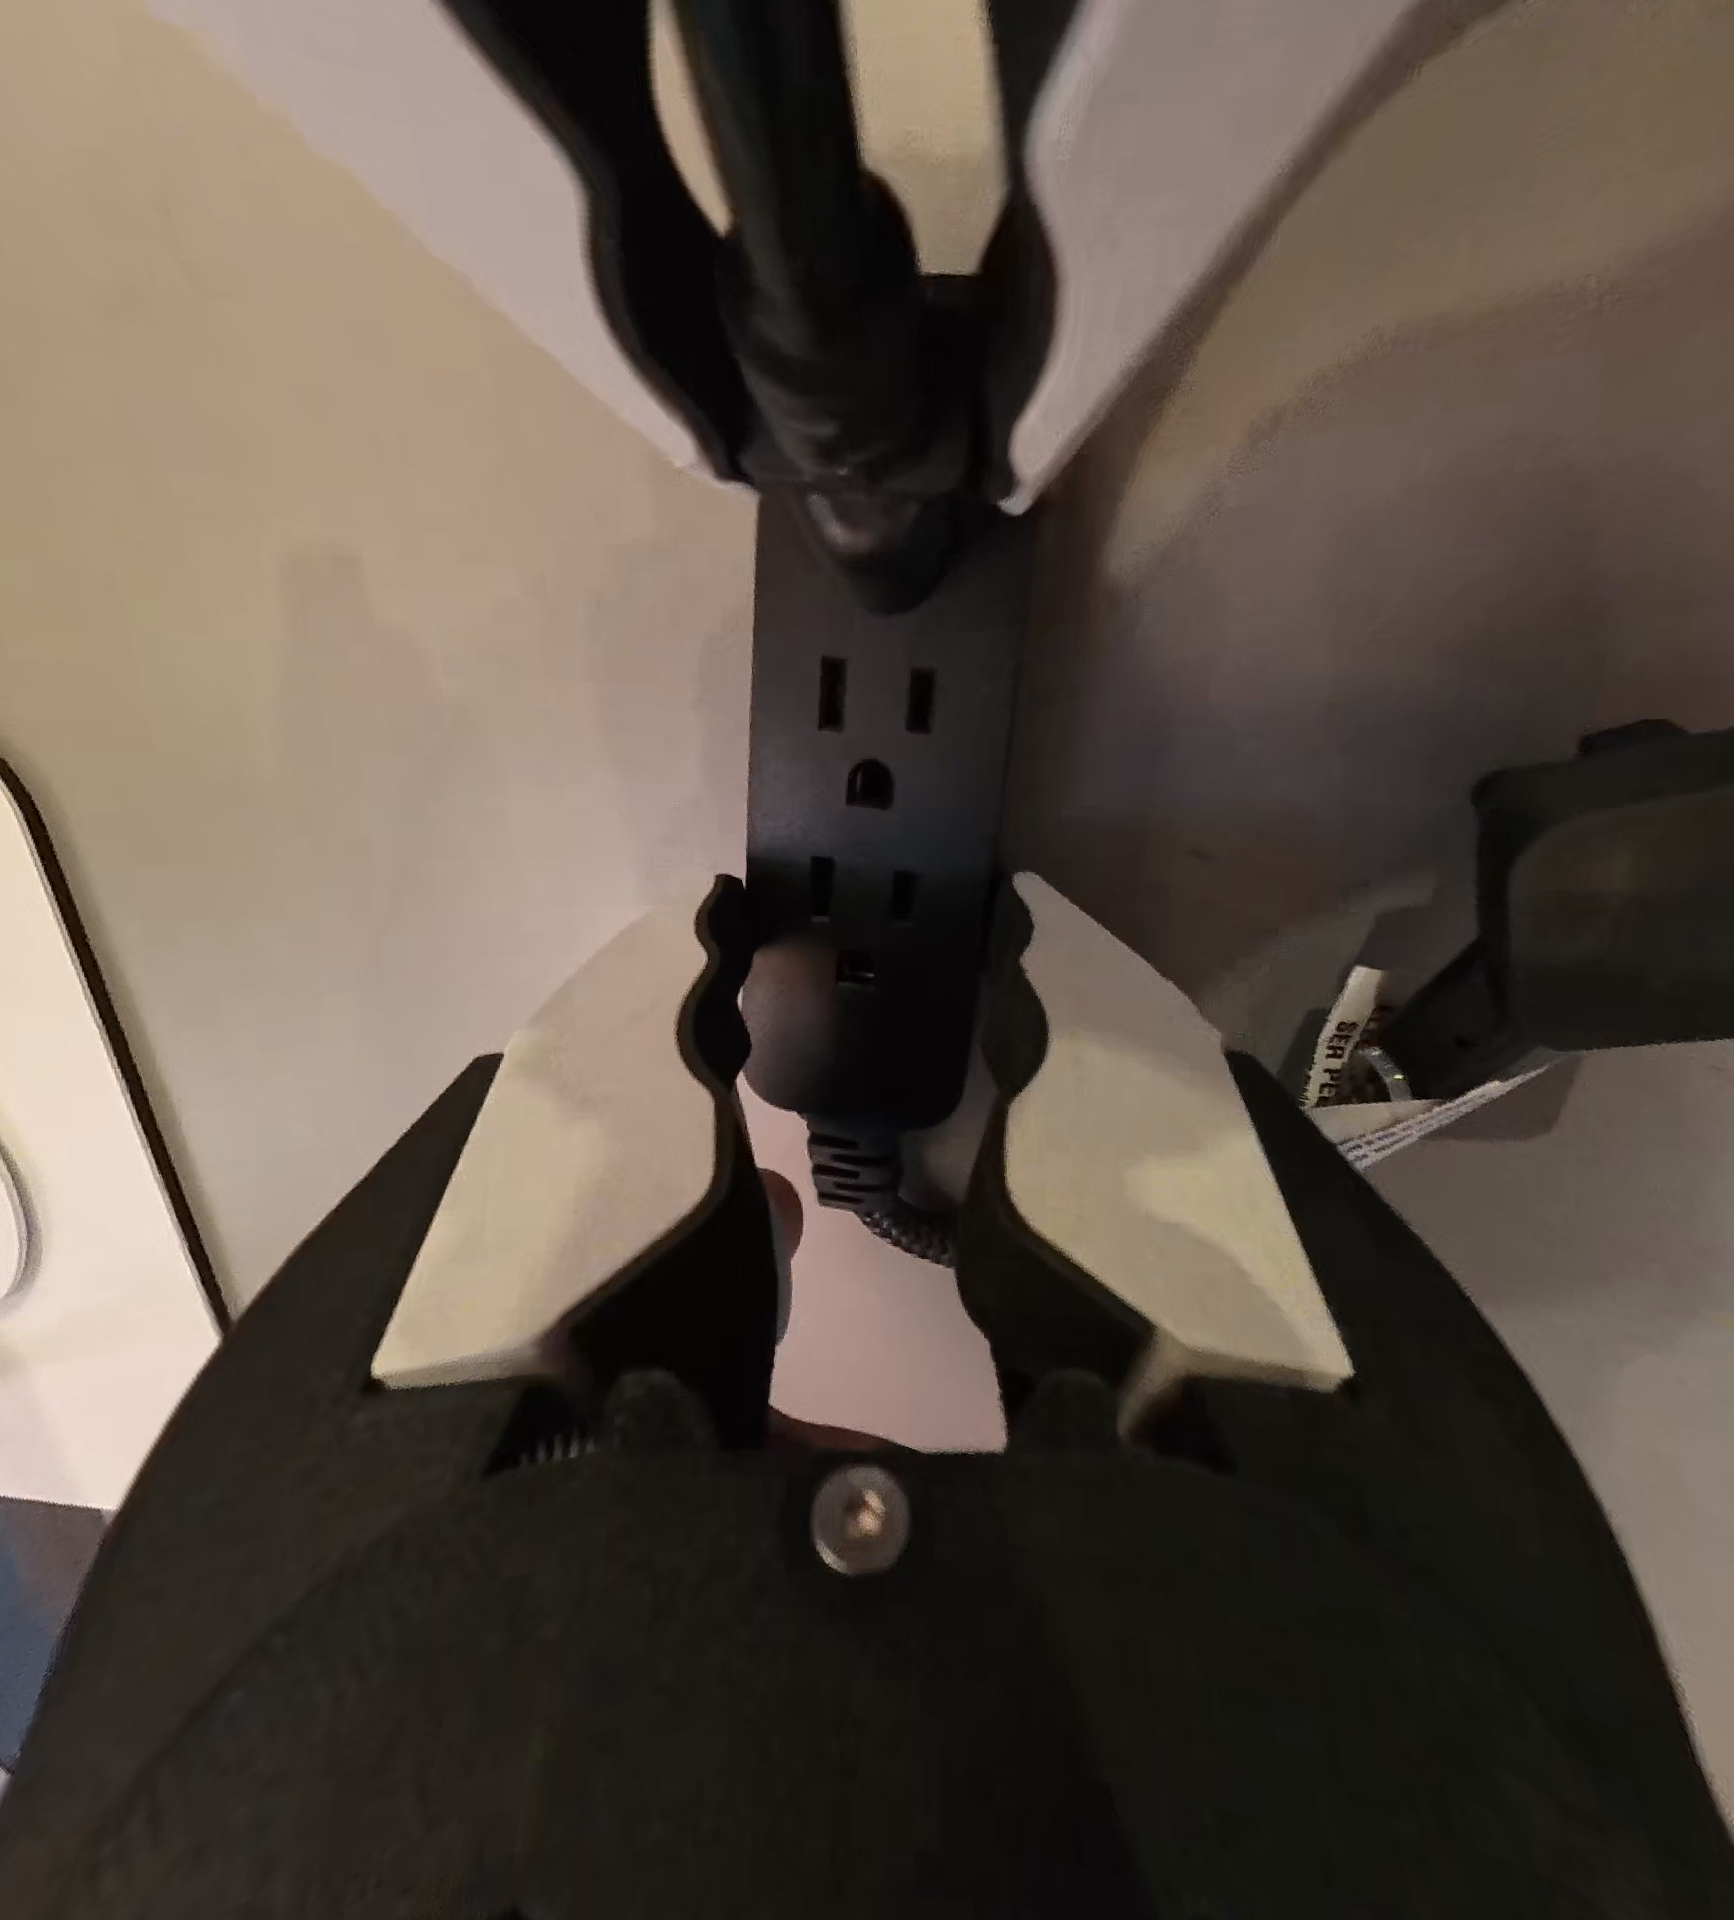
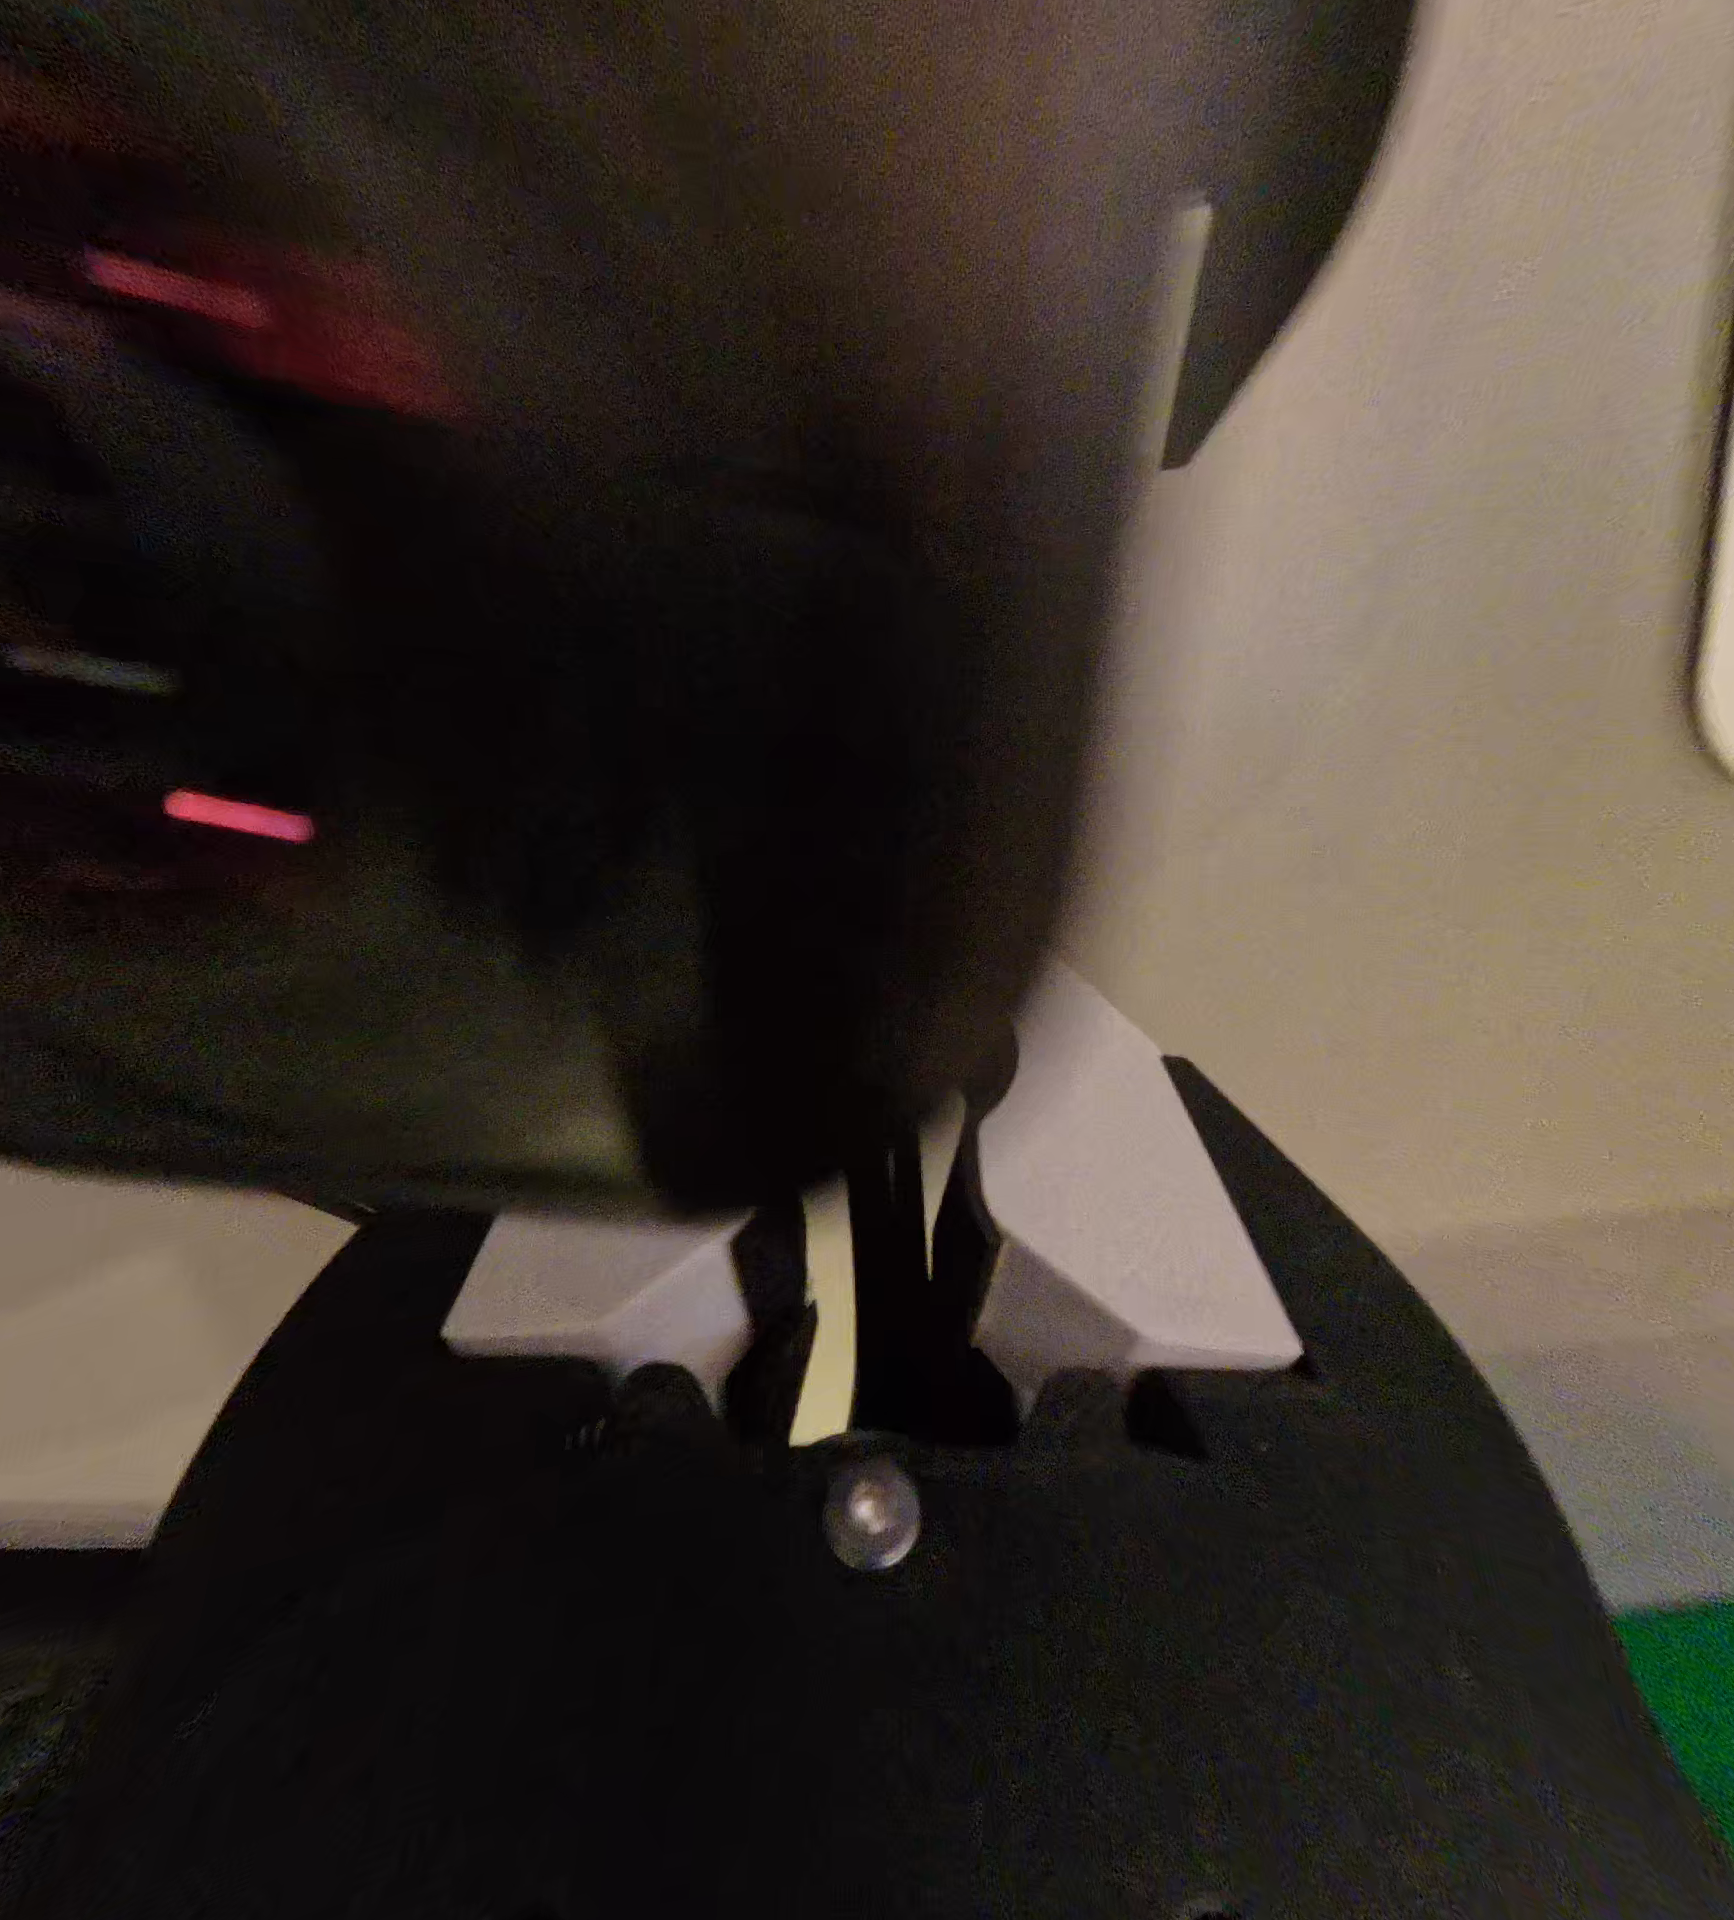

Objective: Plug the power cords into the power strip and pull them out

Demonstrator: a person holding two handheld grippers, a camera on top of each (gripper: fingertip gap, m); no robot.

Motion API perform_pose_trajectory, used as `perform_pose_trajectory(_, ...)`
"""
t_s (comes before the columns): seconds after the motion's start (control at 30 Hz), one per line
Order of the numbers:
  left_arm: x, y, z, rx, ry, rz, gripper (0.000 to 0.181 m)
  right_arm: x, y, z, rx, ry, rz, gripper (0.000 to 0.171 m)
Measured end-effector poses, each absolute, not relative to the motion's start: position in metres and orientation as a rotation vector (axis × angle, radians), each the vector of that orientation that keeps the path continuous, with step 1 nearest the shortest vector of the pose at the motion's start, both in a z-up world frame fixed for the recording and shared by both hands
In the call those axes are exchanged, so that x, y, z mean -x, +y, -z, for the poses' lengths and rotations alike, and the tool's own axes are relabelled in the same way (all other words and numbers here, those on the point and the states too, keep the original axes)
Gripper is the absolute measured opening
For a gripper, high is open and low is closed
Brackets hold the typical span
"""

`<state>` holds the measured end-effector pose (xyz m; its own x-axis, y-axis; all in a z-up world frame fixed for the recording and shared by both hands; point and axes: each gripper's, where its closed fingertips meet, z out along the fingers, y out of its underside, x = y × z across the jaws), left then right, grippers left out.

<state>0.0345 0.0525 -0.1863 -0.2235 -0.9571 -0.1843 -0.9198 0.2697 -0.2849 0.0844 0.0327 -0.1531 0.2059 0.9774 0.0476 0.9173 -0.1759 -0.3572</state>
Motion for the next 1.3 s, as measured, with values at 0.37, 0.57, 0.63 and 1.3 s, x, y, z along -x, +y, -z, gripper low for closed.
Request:
perform_pose_trajectory(0.37, -0.038, 0.054, 0.186, 1.738, 2.212, 0.154, 0.044, -0.087, 0.034, 0.149, 2.137, -1.808, -0.208, 0.02)
perform_pose_trajectory(0.57, -0.039, 0.053, 0.187, 1.731, 2.237, 0.133, 0.044, -0.087, 0.032, 0.15, 2.202, -1.672, -0.356, 0.02)
perform_pose_trajectory(0.63, -0.039, 0.053, 0.187, 1.731, 2.242, 0.135, 0.044, -0.088, 0.036, 0.15, 2.356, -1.491, -0.628, 0.02)
perform_pose_trajectory(1.3, -0.042, 0.053, 0.187, 1.758, 2.235, 0.114, 0.045, -0.091, 0.043, 0.146, 2.413, -1.285, -0.862, 0.021)
